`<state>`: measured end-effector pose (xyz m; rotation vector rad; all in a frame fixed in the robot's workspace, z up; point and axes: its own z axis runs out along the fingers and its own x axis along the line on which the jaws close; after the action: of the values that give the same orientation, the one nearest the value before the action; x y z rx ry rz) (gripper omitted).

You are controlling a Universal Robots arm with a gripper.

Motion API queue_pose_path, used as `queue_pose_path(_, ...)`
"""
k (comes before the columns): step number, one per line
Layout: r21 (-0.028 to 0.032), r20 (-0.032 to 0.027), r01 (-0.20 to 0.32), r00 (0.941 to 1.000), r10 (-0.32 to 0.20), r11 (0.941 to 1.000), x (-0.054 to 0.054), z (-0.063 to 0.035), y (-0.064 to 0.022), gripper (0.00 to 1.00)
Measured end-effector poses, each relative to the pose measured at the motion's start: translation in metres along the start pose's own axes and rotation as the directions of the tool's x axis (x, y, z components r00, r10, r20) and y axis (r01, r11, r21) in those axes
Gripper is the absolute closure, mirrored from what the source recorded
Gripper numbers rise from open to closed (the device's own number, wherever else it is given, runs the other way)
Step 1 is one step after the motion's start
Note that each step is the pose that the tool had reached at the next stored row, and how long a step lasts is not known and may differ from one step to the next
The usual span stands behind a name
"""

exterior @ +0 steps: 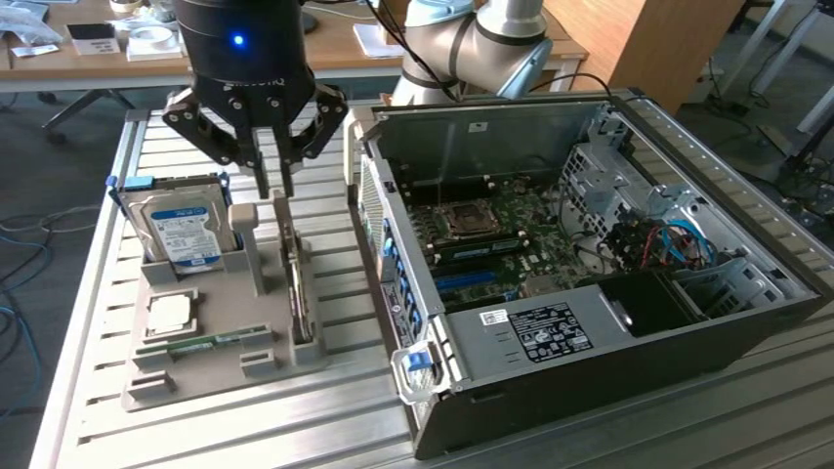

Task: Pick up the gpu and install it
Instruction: 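Pick up the gpu and move the gpu toward the slot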

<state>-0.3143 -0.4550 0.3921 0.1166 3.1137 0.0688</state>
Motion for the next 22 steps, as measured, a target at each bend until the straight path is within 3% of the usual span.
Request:
queue_pose_path(1, 0.0, 0.0, 0.0, 1.0, 0.0, 1.0, 0.0, 0.0, 0.0, 0.65)
queue_pose_path(4, 0.0, 0.0, 0.0, 1.0, 0.0, 1.0, 0.0, 0.0, 0.0, 0.65)
queue_pose_path(5, 0.0, 0.0, 0.0, 1.0, 0.0, 1.0, 0.0, 0.0, 0.0, 0.58)
queue_pose_path(10, -0.0001, 0.0001, 0.0, 1.0, 0.0, 1.0, 0.0, 0.0012, -0.0001, 0.58)
queue_pose_path(22, -0.0001, 0.0, 0.0, 1.0, 0.0, 1.0, 0.001, 0.0172, -0.0008, 0.58)
